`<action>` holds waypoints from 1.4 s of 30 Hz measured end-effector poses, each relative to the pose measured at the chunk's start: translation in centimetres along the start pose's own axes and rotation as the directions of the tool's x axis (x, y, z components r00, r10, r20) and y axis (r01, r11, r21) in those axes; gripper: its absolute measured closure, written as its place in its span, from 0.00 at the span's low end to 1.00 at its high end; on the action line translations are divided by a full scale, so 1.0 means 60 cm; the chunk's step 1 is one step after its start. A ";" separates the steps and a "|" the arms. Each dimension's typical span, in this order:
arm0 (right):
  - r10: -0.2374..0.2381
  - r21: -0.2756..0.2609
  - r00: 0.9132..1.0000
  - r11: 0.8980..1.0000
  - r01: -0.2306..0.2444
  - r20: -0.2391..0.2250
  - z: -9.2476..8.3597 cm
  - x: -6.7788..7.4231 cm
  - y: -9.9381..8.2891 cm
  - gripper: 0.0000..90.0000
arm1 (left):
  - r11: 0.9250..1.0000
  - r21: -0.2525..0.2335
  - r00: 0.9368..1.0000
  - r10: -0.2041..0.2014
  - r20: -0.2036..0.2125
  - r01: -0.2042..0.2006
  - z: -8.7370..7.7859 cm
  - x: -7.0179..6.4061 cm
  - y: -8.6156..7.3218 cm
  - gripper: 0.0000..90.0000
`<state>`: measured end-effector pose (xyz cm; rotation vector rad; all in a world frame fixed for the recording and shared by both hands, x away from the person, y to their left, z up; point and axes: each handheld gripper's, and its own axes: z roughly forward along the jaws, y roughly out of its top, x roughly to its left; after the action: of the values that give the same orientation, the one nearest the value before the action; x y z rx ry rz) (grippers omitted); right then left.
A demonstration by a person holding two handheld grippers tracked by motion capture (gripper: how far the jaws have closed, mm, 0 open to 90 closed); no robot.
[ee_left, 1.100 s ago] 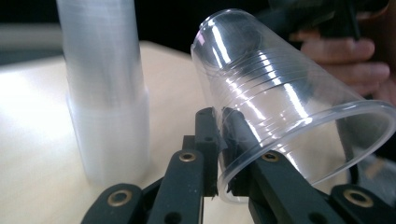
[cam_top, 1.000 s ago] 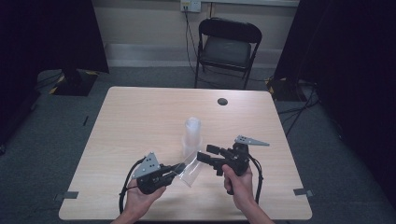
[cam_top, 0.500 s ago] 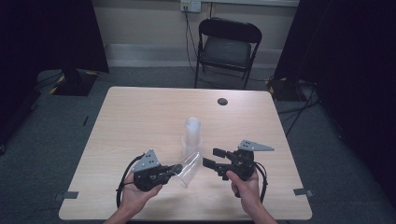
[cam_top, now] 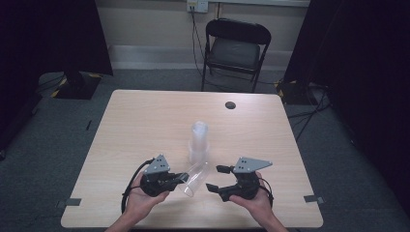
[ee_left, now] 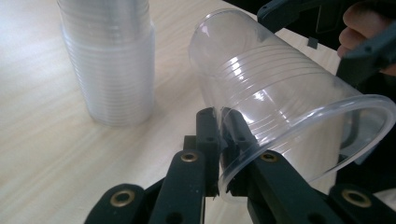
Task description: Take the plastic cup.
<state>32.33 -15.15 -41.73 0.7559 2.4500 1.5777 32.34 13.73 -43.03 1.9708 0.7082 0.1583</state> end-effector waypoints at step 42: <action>-0.524 0.233 0.852 0.826 0.513 -0.019 0.075 0.077 -0.001 0.18 | 0.926 0.334 0.940 -0.260 0.219 0.178 0.059 0.020 0.033 0.97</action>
<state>29.97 -9.31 -43.05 0.1077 2.5312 1.0719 35.56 11.01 -43.31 2.1357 0.8119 -0.3657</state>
